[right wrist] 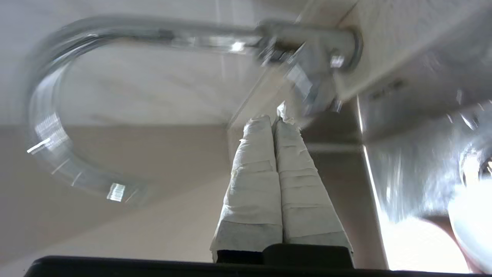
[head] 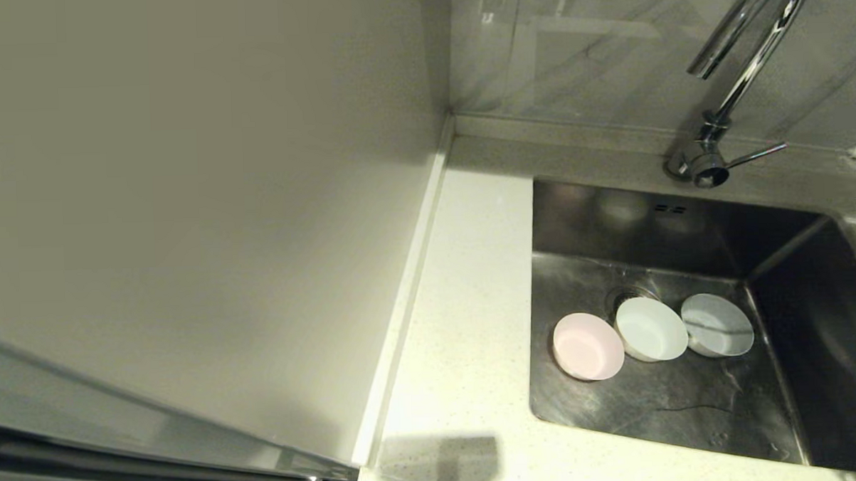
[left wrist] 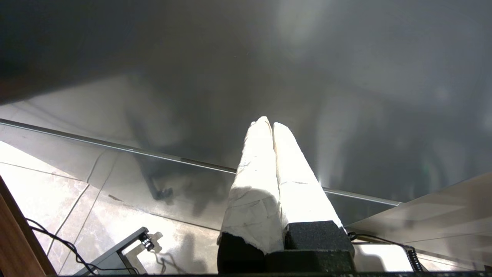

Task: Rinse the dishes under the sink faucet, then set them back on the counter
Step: Turn off the faucet

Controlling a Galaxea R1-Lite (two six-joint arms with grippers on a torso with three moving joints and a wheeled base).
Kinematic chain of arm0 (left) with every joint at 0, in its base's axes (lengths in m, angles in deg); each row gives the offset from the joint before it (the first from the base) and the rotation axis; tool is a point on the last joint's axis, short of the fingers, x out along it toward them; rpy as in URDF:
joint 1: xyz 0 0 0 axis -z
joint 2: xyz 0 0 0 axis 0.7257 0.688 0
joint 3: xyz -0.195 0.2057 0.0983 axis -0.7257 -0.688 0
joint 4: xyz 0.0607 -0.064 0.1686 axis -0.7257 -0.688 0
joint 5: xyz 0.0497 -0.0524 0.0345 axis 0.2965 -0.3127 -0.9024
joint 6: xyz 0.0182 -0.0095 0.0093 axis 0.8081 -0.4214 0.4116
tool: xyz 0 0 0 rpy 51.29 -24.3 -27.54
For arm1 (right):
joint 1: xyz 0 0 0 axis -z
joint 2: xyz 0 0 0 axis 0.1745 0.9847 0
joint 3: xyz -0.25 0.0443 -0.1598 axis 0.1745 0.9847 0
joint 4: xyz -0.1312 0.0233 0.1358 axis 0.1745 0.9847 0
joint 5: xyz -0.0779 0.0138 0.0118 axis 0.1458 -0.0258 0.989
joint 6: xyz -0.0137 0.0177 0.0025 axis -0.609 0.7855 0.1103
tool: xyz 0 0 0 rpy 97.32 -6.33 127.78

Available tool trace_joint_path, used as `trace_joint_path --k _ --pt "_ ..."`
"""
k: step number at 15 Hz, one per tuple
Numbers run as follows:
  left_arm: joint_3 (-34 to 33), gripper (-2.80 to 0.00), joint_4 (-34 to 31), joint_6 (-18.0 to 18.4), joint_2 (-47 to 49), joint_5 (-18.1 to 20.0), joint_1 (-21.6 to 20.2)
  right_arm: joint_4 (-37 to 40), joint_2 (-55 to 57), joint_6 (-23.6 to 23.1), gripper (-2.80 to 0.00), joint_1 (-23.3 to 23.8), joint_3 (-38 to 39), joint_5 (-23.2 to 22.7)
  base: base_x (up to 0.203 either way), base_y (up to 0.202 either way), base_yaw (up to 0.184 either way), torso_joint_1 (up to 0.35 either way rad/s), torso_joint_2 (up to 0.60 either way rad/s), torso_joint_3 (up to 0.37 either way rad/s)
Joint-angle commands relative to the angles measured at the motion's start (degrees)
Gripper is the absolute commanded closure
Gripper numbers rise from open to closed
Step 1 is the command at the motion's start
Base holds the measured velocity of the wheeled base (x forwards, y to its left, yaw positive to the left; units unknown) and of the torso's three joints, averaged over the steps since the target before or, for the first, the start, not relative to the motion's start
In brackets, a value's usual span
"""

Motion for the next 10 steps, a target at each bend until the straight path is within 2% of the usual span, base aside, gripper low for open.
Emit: trace_joint_path --k 1,2,3,6,8,10 --pt "0.0 0.0 0.0 0.0 -0.2 0.0 0.0 4.0 -10.4 0.4 0.0 5.6 3.2 -7.2 0.0 0.0 0.0 0.0 0.0 0.0" --pt "0.0 0.0 0.0 0.0 -0.2 0.0 0.0 10.5 -12.4 0.4 0.0 7.3 2.1 -13.6 0.0 0.0 0.0 0.0 0.0 0.0" --pt "0.0 0.0 0.0 0.0 -0.2 0.0 0.0 15.7 -12.6 0.4 0.0 7.8 -1.4 -17.3 0.0 0.0 0.0 0.0 0.0 0.0" --pt "0.0 0.0 0.0 0.0 -0.2 0.0 0.0 33.4 -6.8 0.7 0.0 7.0 -22.2 -22.9 0.0 0.0 0.0 0.0 0.0 0.0" --pt "0.0 0.0 0.0 0.0 -0.2 0.0 0.0 45.0 -0.9 3.7 0.0 7.6 -39.2 -23.4 0.0 0.0 0.0 0.0 0.0 0.0" --pt "0.0 0.0 0.0 0.0 -0.2 0.0 0.0 52.0 3.5 5.8 0.0 10.4 -51.9 -19.0 0.0 0.0 0.0 0.0 0.0 0.0"
